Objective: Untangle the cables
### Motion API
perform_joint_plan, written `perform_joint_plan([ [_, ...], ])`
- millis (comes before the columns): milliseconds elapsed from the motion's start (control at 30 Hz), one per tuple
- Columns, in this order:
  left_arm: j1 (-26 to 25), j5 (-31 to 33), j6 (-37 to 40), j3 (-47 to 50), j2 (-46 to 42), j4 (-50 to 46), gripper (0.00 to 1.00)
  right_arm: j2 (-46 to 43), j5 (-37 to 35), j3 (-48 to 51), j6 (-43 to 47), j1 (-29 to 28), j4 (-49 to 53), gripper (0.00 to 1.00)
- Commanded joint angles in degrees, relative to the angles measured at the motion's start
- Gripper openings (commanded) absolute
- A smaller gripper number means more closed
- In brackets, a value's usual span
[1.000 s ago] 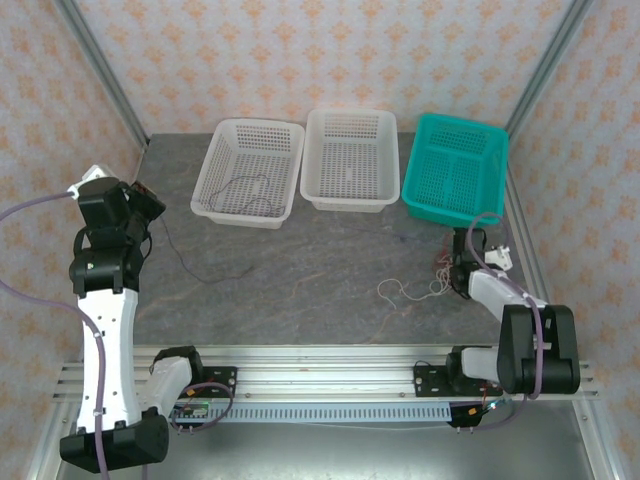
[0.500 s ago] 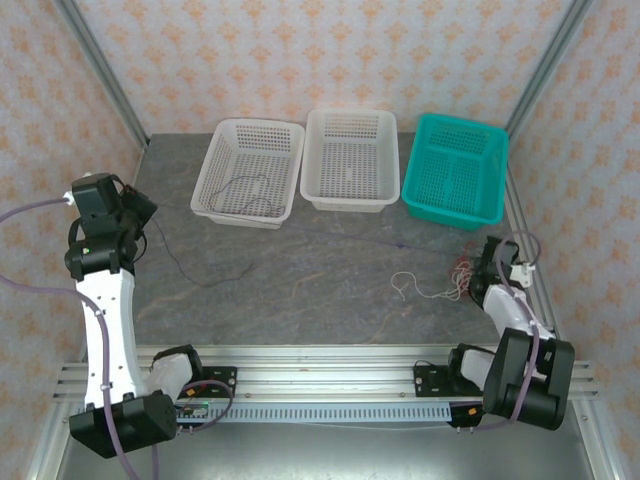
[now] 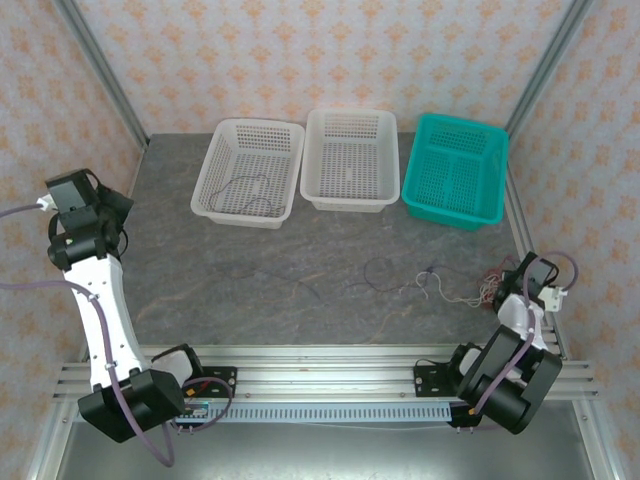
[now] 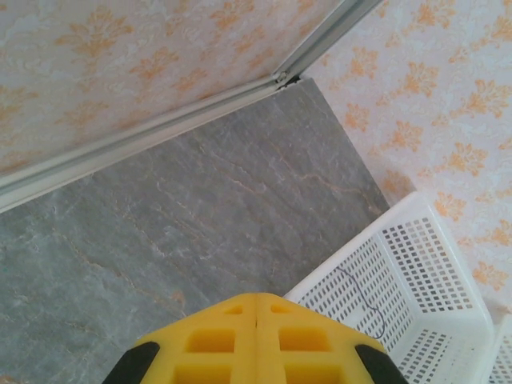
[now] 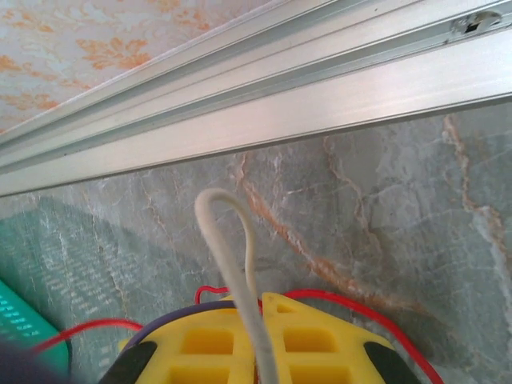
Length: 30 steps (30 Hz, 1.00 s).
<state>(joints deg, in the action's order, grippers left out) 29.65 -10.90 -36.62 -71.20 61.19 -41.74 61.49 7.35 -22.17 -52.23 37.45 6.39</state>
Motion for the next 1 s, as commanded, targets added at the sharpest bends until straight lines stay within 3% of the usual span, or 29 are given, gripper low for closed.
perform_joint_plan([
  [0,0.65,2.28,-0.03,-1.78,0.66,0.95,0.0,0.03,0.98,-0.98,1.21,3.09,-1.74,0.0],
  [67,0.63,-1.45,-0.04,-0.96,1.02,2.95,0.0,0.19,4.42,-1.06,3.18,3.33,-3.64,0.0],
  [167,-2.55,-13.24,3.66,2.34,1.24,11.6,0.0,2.39,18.61,-1.13,7.23,2.19,-9.32,0.0],
  [233,-9.85,-16.08,9.25,3.19,0.49,14.97,0.0,2.95,24.89,-2.9,10.03,-1.3,-8.01,0.0],
  [367,-27.17,-16.6,14.67,6.81,-1.49,20.91,0.0,0.15,26.01,-4.78,12.4,-9.45,-5.1,0.0],
  [467,-41.4,-15.21,14.94,10.36,-0.51,24.97,0.01,-2.22,23.55,-5.81,12.41,-13.64,-3.52,0.0],
  [567,-56.73,-8.54,15.83,11.78,3.74,26.09,0.07,-2.87,22.99,-6.61,12.02,-14.82,-2.86,0.0],
  [633,-64.4,-3.96,14.82,11.37,8.0,26.75,0.1,-2.87,22.85,-6.66,11.47,-14.98,-2.73,0.0],
  [800,-75.04,-2.48,6.32,9.48,21.55,34.05,0.26,-2.82,23.56,-6.0,10.0,-15.48,-3.63,0.0],
  [967,-80.15,1.96,0.47,2.53,34.52,29.59,0.32,-2.87,23.92,-5.58,10.04,-15.56,-3.55,0.0],
])
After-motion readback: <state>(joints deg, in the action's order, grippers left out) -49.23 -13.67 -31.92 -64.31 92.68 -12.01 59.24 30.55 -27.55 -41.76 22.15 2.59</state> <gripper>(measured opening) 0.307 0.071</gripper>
